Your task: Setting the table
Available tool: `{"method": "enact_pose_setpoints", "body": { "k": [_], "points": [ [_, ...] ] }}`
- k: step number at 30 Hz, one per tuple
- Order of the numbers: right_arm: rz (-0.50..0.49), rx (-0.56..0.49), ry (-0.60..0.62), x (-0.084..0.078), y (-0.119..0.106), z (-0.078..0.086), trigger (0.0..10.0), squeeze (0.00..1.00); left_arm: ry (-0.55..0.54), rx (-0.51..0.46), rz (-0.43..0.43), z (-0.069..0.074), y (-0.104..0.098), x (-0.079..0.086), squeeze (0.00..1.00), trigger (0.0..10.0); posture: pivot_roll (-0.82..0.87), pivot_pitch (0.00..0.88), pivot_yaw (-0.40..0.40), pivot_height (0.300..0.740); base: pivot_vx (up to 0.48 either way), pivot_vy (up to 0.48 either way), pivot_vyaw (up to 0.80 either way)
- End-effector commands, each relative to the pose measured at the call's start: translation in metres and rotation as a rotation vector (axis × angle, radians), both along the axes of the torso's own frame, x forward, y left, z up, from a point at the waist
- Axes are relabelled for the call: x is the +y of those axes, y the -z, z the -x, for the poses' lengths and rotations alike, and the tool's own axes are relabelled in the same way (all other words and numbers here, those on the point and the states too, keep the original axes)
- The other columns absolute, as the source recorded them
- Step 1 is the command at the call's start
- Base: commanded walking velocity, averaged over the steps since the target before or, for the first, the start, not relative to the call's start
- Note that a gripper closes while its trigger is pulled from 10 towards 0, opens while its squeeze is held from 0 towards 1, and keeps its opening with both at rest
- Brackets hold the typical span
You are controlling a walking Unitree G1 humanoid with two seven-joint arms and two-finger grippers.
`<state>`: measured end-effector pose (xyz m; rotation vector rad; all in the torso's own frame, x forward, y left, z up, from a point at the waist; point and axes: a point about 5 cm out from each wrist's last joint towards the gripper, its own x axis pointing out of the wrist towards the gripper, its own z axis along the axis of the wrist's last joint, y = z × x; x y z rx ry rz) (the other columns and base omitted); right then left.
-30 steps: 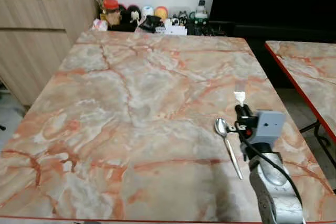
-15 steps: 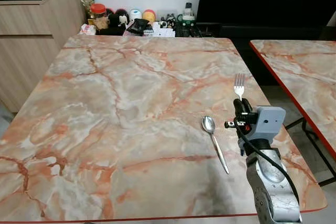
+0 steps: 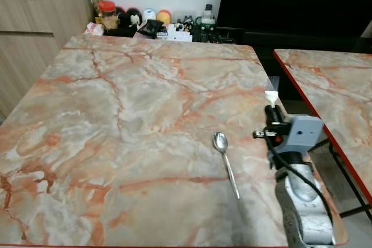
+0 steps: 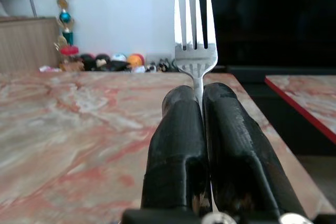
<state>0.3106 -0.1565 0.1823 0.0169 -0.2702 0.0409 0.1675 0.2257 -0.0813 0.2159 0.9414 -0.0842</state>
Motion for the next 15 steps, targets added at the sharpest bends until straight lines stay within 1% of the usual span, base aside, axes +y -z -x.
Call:
{"method": "enact_pose_setpoints", "body": {
  "k": [1,7,14,15],
  "points": [
    [0.020,-0.034,0.030,-0.0077,-0.0055,0.0025,10.0,0.00,0.025,0.032,0.004,0.0055,0.0040,-0.0055,0.00,10.0,-0.03,0.081,-0.015,0.740,0.000,-0.480,0.00],
    [0.001,-0.050,0.048,-0.0114,-0.0076,0.0037,10.0,0.00,0.033,0.035,0.001,0.0058,0.0040,-0.0047,0.00,10.0,-0.04,0.069,-0.012,0.740,0.000,-0.480,0.00],
    [-0.004,-0.055,0.049,-0.0105,-0.0075,0.0038,10.0,0.00,0.037,0.038,-0.002,0.0060,0.0037,-0.0030,0.00,10.0,-0.04,0.061,-0.008,0.740,0.000,-0.480,0.00],
    [-0.005,-0.056,0.048,-0.0101,-0.0076,0.0037,10.0,0.00,0.039,0.038,-0.003,0.0059,0.0036,-0.0029,0.00,10.0,-0.04,0.061,-0.008,0.740,0.000,-0.480,-0.72]
  ]
}}
